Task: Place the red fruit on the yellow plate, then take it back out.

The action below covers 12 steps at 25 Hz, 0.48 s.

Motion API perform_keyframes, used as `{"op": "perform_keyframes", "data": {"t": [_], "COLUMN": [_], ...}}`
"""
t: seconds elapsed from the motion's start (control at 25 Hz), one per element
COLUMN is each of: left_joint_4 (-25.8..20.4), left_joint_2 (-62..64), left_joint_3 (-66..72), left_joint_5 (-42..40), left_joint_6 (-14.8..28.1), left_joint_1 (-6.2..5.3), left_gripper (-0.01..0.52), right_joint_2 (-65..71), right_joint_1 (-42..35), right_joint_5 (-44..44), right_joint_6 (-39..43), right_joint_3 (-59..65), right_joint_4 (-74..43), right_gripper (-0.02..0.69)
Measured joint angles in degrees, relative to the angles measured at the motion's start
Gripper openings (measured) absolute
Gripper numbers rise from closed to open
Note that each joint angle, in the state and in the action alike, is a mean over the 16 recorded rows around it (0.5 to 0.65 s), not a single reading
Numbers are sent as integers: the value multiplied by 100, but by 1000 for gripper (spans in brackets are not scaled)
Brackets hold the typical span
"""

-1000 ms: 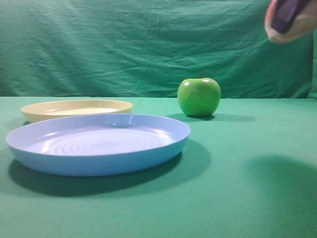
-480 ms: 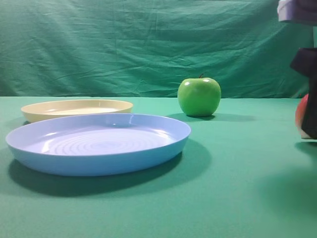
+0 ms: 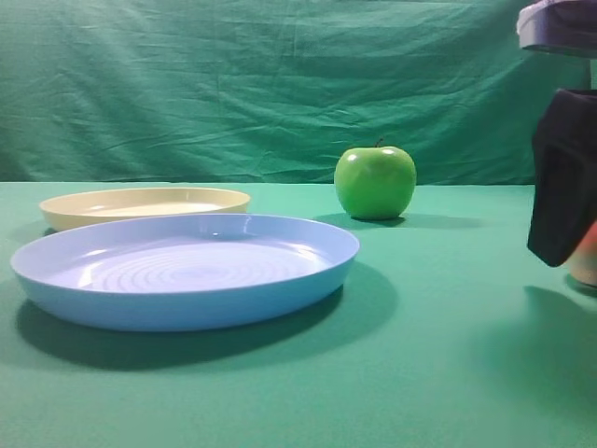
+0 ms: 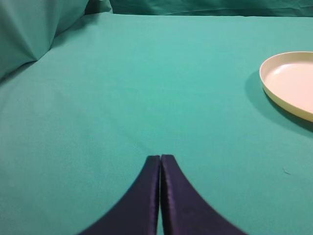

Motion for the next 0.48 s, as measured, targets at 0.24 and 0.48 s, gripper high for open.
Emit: {"op": "perform_keyframes", "data": {"t": [0.24, 0.48], "left_joint_4": [0, 0], "left_joint_2": [0, 0], "left_joint_3": [0, 0], "left_joint_5": [0, 0], "left_joint_6": [0, 0], "left_joint_1": [0, 0], "left_gripper": [0, 0], "right_joint_2": [-881, -1853], "right_joint_1": [0, 0], "right_joint_5": [1087, 1798], "right_joint_6": [38, 138], "right_joint_3": [-682, -907], "right_joint_4": [-45, -25], "right_gripper": [340, 119]}}
